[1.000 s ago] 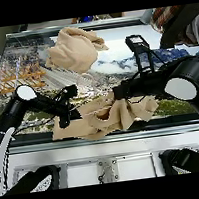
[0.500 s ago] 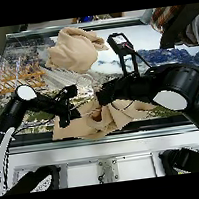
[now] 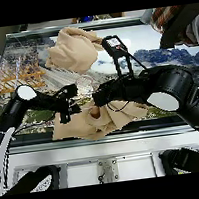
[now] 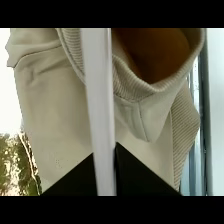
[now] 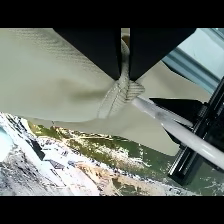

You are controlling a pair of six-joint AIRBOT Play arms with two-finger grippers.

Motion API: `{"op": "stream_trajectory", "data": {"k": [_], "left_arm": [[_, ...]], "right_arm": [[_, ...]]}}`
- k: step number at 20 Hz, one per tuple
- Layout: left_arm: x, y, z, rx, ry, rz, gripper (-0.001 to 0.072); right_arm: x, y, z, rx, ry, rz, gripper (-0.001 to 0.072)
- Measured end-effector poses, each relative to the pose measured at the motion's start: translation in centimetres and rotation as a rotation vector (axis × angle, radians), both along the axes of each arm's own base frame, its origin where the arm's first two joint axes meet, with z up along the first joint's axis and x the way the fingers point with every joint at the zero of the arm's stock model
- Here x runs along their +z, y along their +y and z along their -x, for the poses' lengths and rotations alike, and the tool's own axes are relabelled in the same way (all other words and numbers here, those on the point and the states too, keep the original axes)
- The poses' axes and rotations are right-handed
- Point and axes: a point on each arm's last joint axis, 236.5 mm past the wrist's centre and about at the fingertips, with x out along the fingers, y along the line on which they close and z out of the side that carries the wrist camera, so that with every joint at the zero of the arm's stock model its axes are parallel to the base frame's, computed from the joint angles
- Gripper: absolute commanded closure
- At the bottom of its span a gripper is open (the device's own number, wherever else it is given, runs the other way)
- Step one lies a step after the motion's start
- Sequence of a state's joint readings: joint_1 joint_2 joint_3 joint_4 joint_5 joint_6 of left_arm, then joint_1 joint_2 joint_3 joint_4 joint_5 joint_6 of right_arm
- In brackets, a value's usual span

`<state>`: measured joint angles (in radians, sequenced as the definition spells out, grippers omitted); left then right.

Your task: Fold the clothes and pants, and hang the long-sleeved shirts on hangers.

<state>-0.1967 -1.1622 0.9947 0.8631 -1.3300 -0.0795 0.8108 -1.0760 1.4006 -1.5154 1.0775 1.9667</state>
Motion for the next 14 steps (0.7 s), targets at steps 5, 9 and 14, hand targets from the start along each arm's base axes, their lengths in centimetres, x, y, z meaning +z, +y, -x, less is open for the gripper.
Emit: {"op": "stream_trajectory", "data": {"k": [5, 9, 14], "left_arm": [[0.1, -0.1, 0.9, -0.032, 0.024, 0.005, 0.0683], [0.1, 0.0, 1.4, -0.047, 0.036, 0.004, 0.0683], [0.1, 0.0, 1.7, -0.057, 0.047, 0.002, 0.0683]], "right_arm": [[0.1, 0.2, 0.1, 0.003, 0.004, -0.008, 0.0291], [0.5, 0.4, 0.7, 0.013, 0.020, -0.032, 0.0291], [1.9, -0.8, 1.9, 0.010, 0.032, -0.063, 0.0280]]}}
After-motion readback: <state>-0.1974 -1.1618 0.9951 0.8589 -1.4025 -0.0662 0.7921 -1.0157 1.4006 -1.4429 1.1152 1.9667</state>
